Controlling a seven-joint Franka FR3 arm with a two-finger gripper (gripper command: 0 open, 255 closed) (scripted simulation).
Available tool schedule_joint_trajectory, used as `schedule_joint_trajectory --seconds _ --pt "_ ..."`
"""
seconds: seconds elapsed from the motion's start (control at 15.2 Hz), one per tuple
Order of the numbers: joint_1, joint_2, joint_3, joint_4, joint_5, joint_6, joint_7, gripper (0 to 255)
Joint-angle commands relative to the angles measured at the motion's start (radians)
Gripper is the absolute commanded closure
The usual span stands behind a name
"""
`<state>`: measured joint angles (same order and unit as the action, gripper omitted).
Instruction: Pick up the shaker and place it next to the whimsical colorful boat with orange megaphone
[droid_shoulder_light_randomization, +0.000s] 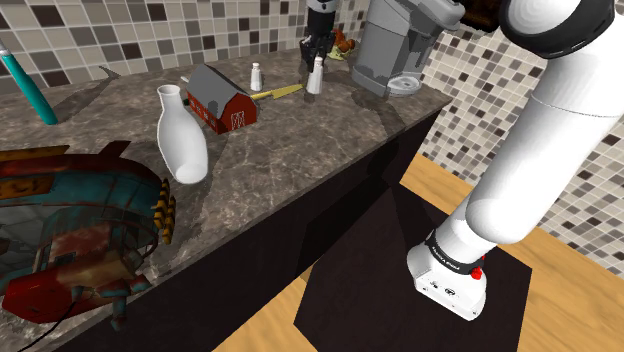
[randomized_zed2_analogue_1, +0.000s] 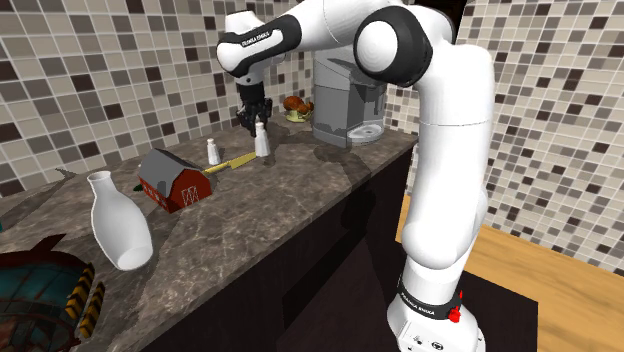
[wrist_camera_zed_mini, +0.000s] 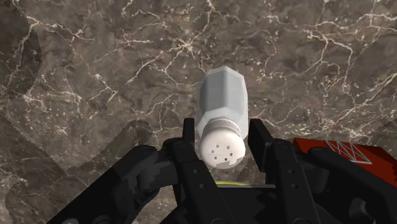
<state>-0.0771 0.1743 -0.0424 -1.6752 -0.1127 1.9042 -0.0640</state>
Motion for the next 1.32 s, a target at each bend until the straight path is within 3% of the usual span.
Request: schedule_joint_trajectory --seconds 0.0,1.25 --pt "0.0 -0.005 0.0 0.021 0.001 -0.026 -0.003 255" --pt "0.001 0.028 0.0 0.322 0.007 -0.293 -0.031 255"
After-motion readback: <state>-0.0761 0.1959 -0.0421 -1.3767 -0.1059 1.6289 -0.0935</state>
